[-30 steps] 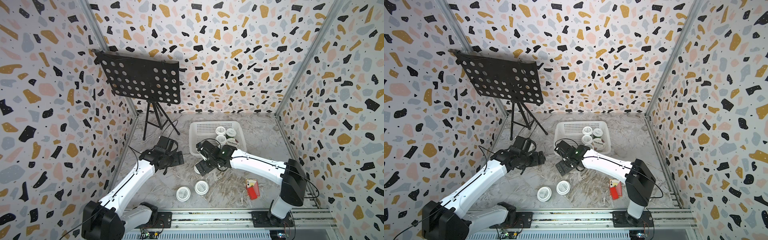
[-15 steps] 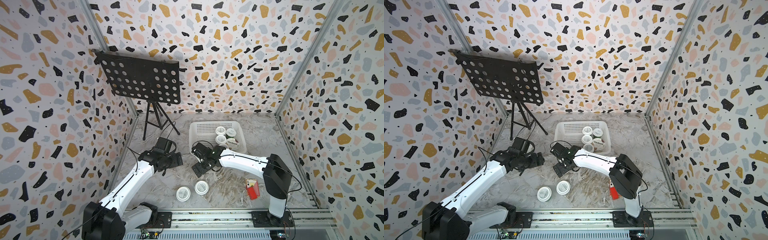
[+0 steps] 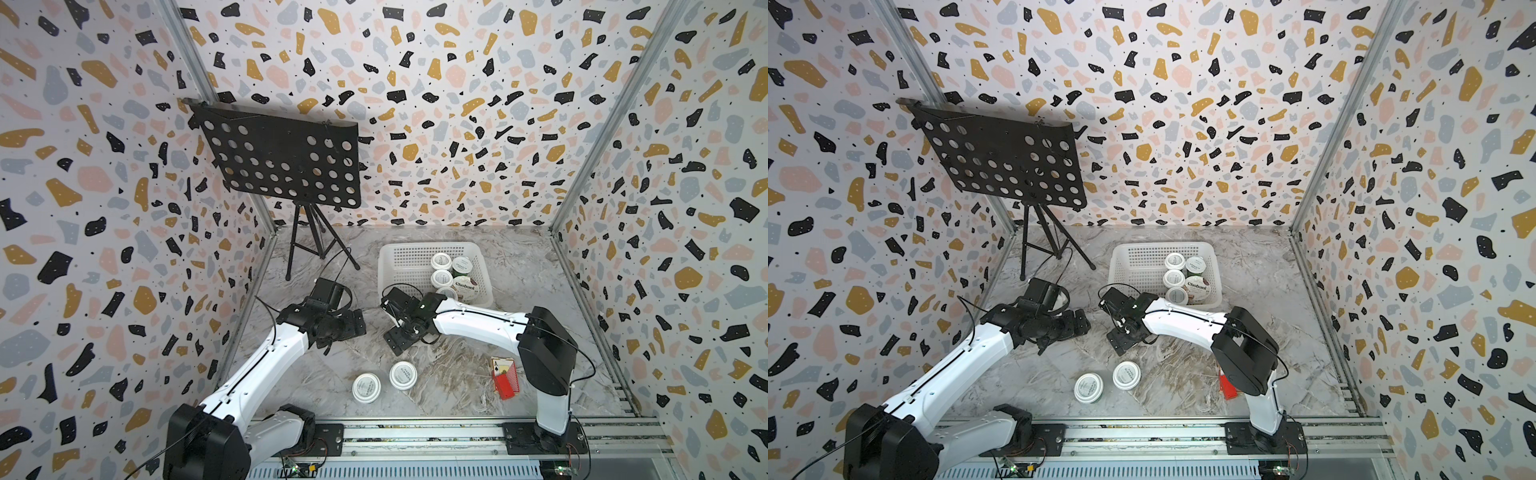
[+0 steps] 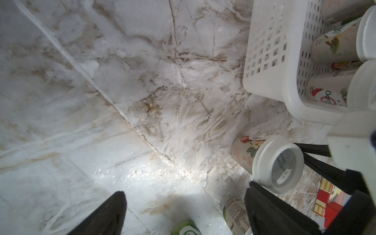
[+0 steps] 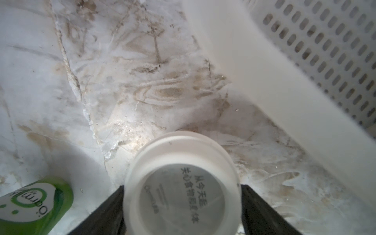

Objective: Put the yogurt in the basket
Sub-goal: Pick up the yogurt from the center of the board.

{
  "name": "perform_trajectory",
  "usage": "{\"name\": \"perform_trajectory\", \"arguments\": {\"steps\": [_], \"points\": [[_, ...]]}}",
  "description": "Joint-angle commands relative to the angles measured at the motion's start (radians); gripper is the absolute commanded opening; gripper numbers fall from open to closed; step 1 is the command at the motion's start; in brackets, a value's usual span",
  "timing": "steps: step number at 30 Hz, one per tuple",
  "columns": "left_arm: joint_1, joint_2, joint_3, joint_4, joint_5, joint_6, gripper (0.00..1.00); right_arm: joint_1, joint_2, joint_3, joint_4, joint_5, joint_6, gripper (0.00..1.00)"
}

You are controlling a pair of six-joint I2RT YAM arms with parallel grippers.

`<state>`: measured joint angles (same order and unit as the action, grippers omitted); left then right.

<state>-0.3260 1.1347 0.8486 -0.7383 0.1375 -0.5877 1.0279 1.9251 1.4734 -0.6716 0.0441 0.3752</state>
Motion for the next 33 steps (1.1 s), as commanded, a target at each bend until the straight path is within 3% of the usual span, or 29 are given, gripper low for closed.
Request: {"name": "perform_trajectory", "arguments": {"steps": [1, 17, 33], "points": [[0.007, -0.016, -0.008, 0.004, -0.004, 0.016, 0.95, 0.006, -0.001, 0.036, -0.005, 0.002, -0.007, 0.84], [0.018, -0.006, 0.016, 0.002, -0.009, 0.034, 0.94, 0.006, -0.021, 0.037, -0.016, 0.017, -0.004, 0.77], [0.018, -0.007, 0.05, 0.001, 0.0, 0.066, 0.93, -0.011, -0.162, 0.141, -0.139, 0.122, -0.053, 0.76]]}}
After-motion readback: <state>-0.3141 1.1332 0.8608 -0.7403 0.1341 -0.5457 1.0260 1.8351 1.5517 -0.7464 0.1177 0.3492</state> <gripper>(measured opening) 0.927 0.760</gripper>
